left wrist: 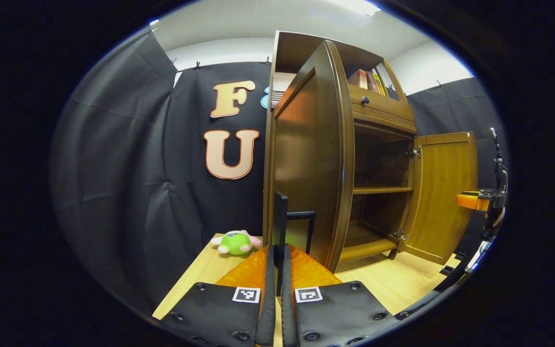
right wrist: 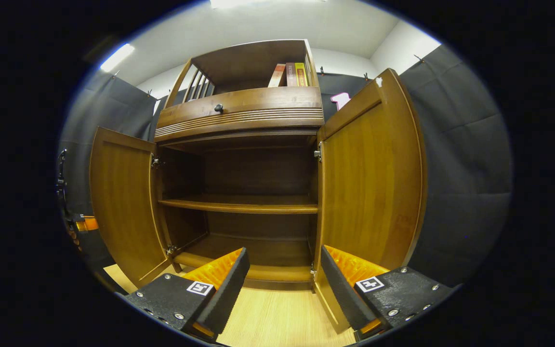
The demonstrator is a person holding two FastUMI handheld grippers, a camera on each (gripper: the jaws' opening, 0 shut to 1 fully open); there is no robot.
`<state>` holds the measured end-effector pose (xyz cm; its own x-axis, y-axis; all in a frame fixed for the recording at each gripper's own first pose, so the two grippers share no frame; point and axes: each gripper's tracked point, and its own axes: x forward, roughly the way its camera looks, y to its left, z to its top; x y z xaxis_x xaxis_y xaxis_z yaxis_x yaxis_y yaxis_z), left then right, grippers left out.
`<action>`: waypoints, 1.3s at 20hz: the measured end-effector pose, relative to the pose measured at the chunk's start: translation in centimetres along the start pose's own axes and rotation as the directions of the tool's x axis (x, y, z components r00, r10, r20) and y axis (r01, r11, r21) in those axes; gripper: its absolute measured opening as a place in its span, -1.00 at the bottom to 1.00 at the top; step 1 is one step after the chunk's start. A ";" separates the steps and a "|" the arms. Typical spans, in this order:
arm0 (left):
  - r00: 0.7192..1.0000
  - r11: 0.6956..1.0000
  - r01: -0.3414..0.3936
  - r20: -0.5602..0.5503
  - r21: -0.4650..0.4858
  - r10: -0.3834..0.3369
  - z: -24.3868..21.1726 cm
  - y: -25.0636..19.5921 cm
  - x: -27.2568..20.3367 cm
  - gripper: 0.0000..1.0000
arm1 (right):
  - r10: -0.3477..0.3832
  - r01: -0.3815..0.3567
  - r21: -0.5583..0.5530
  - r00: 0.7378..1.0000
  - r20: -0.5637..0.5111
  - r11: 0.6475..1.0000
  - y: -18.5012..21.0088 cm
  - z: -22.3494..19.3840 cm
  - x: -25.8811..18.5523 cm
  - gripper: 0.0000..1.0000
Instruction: Open the right door of the double-door shoe cabinet with the right hand, and open the left door with the left hand.
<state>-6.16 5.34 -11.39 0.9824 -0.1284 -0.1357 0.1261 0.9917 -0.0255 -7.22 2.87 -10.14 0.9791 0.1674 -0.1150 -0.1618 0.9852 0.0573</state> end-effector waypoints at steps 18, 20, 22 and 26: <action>0.999 0.999 -0.047 0.007 0.000 0.047 0.3 4.3 -0.2 -0.84 | 0.035 -0.035 -0.004 0.999 -0.022 0.999 3.0 -1.3 2.5 1.00; 0.999 0.999 -0.040 0.006 -0.021 0.040 0.0 5.6 -1.2 -0.82 | 0.036 -0.037 -0.005 0.999 -0.024 0.999 3.2 -1.4 2.5 0.84; 0.998 0.998 -0.055 0.010 -0.022 0.055 0.1 6.0 -2.1 -0.80 | 0.039 -0.039 -0.006 0.999 -0.023 0.999 3.4 -1.3 2.5 1.00; 0.995 0.995 -0.101 0.019 -0.013 0.102 1.0 5.8 -3.4 -0.85 | 0.035 -0.036 -0.013 0.999 -0.014 0.999 3.3 -1.0 2.2 0.84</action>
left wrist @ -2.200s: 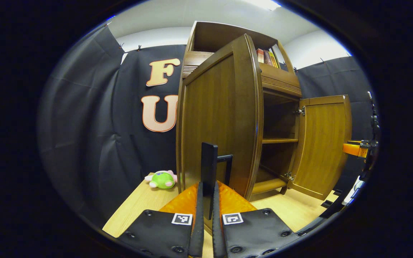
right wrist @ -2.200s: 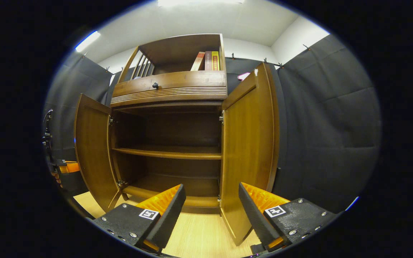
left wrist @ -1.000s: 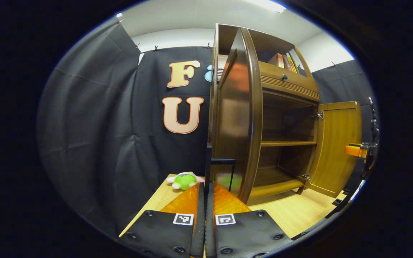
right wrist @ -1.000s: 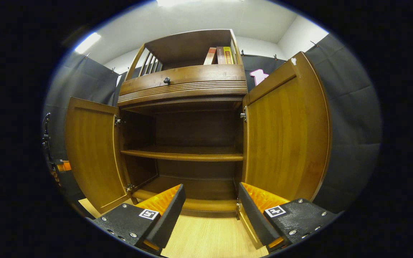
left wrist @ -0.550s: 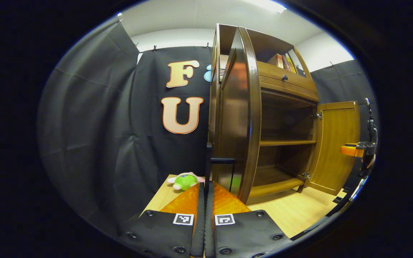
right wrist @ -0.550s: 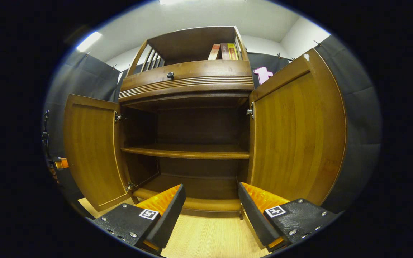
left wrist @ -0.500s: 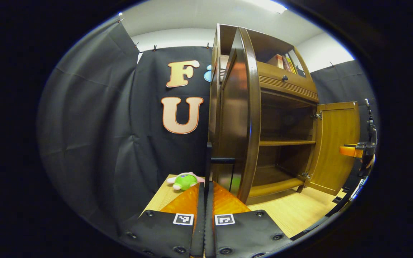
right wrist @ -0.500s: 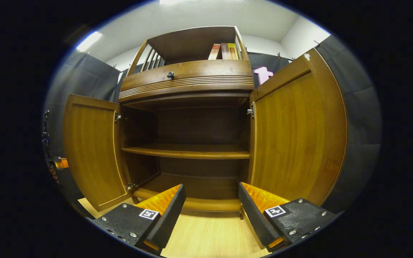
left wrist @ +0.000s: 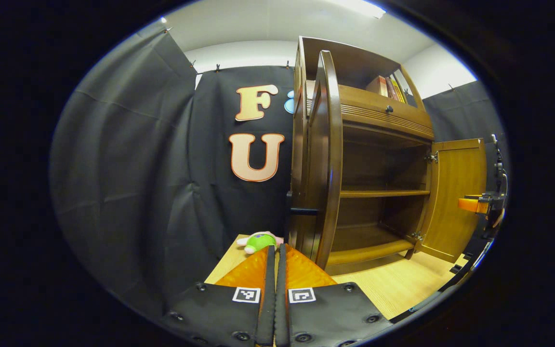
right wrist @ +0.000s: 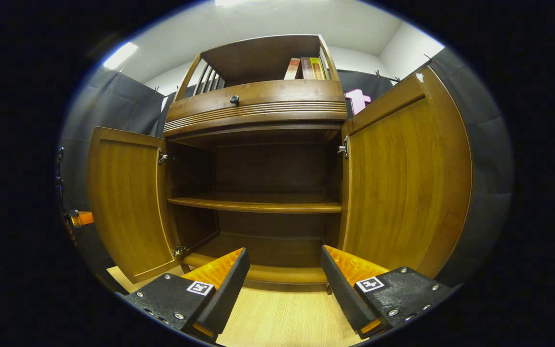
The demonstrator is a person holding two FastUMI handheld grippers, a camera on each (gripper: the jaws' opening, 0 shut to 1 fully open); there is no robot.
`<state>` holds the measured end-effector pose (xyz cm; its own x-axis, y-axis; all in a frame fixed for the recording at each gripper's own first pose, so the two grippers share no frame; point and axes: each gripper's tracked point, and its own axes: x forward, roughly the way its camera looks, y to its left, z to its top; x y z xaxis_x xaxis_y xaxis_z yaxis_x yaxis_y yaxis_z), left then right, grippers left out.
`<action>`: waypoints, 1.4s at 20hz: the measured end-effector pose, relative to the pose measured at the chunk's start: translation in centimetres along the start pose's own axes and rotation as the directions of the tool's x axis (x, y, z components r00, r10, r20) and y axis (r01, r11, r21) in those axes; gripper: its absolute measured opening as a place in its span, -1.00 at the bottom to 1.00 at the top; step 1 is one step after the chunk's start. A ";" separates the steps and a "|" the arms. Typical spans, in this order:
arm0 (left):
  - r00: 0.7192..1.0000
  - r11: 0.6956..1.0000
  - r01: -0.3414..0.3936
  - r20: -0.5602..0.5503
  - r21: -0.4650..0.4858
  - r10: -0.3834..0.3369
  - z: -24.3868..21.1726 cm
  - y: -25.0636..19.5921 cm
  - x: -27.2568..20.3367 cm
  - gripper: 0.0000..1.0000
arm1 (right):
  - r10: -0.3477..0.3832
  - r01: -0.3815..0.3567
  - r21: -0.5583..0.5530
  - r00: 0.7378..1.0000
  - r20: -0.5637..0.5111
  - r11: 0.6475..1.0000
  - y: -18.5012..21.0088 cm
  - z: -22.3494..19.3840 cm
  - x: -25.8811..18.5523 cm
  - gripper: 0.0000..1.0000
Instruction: Open the right door of the double-door shoe cabinet with the right hand, and open the left door with the left hand.
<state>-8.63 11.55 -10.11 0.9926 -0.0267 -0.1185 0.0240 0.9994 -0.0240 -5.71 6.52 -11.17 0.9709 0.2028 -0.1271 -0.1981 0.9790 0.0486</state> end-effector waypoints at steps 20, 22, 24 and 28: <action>0.990 0.995 0.103 0.097 0.005 -0.103 9.1 -14.6 0.8 0.35 | -0.067 0.067 0.006 0.996 0.059 0.998 -4.1 3.8 -1.0 0.83; 0.990 0.995 0.102 0.094 -0.004 -0.101 9.3 -15.1 1.8 0.69 | -0.073 0.073 0.000 0.995 0.066 0.997 -4.5 4.3 -1.3 0.84; 0.991 0.996 0.084 0.102 -0.003 -0.084 9.6 -15.0 2.5 0.84 | -0.080 0.080 -0.001 0.994 0.072 0.997 -5.0 4.7 -1.3 0.84; 0.991 0.997 0.080 0.106 0.003 -0.080 9.9 -15.8 3.1 0.94 | -0.102 0.102 0.010 0.991 0.082 0.995 -6.4 5.2 -1.3 0.84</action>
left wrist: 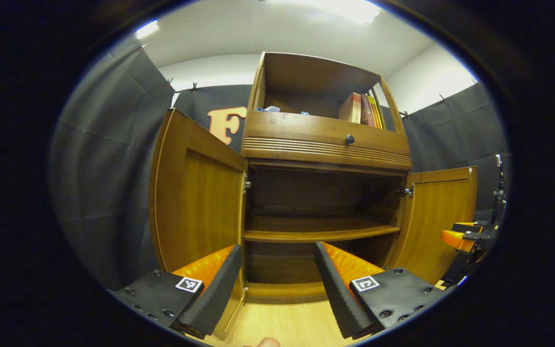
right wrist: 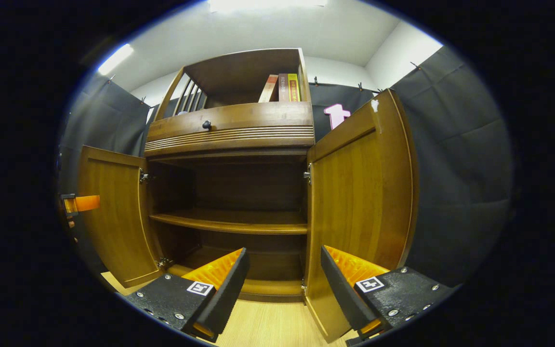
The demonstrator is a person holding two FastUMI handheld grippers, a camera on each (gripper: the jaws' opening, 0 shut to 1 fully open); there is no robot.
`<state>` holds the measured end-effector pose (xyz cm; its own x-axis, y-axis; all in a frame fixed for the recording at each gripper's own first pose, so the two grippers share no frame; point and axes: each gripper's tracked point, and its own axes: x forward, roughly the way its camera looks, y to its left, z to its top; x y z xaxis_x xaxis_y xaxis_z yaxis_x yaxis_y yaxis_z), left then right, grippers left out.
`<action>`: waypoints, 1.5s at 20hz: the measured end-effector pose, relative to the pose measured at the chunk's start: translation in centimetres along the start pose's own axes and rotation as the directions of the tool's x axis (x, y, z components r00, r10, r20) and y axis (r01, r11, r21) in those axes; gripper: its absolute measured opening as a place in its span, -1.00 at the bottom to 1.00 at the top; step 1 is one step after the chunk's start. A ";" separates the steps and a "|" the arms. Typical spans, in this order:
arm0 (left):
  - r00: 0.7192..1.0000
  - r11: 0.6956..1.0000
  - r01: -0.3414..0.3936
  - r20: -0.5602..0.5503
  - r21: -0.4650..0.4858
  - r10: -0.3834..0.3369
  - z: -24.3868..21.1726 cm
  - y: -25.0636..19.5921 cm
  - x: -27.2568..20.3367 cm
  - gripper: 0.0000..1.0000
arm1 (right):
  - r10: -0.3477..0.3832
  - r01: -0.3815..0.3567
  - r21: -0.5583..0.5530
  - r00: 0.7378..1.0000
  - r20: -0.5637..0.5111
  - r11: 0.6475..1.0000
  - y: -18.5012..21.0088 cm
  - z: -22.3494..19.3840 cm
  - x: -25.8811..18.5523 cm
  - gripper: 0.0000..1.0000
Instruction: Open the right door of the double-door shoe cabinet with the right hand, and open the left door with the left hand.
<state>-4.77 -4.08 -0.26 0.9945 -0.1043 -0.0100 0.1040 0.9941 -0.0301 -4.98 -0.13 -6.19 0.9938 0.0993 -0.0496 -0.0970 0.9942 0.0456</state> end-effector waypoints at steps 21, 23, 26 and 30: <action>0.997 0.994 -0.070 0.044 0.082 0.066 0.1 2.5 2.5 0.90 | -0.046 0.047 -0.028 0.998 0.031 0.999 1.7 0.1 -0.3 0.84; 0.997 0.995 -0.067 0.046 0.077 0.064 0.0 2.3 2.4 0.90 | -0.040 0.041 -0.026 0.999 0.026 0.999 1.7 0.0 -0.4 0.84; 0.997 0.996 -0.064 0.051 0.068 0.061 0.1 2.1 2.5 0.94 | -0.052 0.052 -0.016 0.998 0.026 0.999 0.9 0.2 -0.2 0.84; 0.996 0.994 -0.074 0.057 0.086 0.069 0.6 2.1 2.3 0.92 | -0.046 0.046 -0.010 0.998 0.039 0.999 0.7 1.0 -0.2 1.00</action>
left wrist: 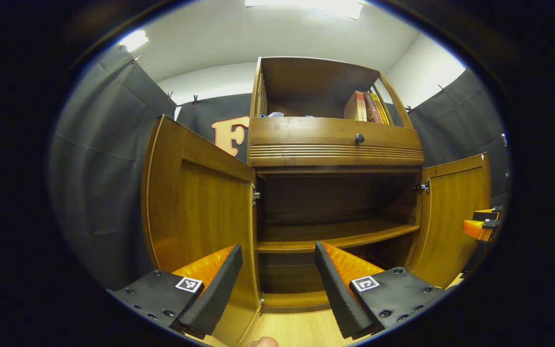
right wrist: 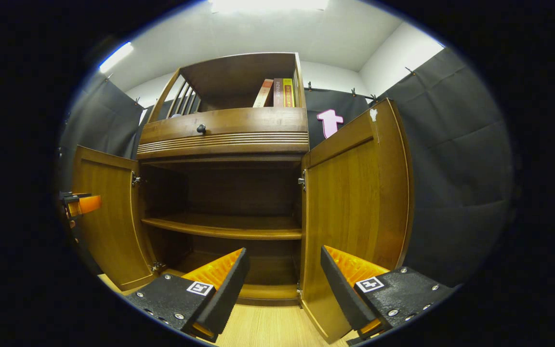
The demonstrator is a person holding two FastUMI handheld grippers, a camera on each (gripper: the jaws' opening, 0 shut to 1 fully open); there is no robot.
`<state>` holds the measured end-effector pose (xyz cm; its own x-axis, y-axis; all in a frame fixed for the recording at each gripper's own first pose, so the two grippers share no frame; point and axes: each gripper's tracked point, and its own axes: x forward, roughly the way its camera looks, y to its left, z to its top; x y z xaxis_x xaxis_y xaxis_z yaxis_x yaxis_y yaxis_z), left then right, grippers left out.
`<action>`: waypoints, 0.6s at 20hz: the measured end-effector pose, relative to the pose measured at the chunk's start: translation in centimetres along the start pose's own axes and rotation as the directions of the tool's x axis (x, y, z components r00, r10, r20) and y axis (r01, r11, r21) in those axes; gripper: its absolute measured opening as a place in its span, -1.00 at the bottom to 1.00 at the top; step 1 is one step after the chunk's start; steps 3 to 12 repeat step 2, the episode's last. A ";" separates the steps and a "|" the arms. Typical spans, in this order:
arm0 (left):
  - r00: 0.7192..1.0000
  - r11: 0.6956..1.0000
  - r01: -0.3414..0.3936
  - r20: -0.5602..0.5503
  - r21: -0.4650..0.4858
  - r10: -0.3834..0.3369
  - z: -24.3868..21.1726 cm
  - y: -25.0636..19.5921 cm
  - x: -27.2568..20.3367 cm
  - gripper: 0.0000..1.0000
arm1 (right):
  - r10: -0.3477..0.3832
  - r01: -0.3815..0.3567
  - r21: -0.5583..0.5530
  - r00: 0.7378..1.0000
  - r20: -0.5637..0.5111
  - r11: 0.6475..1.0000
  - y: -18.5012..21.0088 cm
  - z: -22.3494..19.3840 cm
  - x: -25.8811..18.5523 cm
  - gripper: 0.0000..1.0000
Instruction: Open the right door of the double-door shoe cabinet with the right hand, and open the left door with the left hand.
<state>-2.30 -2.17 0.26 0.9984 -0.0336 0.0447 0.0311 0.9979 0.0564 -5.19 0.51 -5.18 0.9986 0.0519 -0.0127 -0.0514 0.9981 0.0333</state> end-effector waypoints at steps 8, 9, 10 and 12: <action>1.000 1.000 -0.001 0.006 0.001 0.001 0.3 -0.1 -0.3 0.90 | 0.010 -0.010 -0.006 1.000 0.008 1.000 0.4 0.4 -0.2 1.00; 1.000 1.000 -0.001 0.006 0.001 0.001 0.3 -0.1 -0.3 0.90 | 0.010 -0.010 -0.006 1.000 0.008 1.000 0.4 0.4 -0.2 1.00; 1.000 1.000 -0.001 0.006 0.001 0.001 0.3 -0.1 -0.3 0.90 | 0.010 -0.010 -0.006 1.000 0.008 1.000 0.4 0.4 -0.2 1.00; 1.000 1.000 -0.001 0.006 0.001 0.001 0.3 -0.1 -0.3 0.90 | 0.010 -0.010 -0.006 1.000 0.008 1.000 0.4 0.4 -0.2 1.00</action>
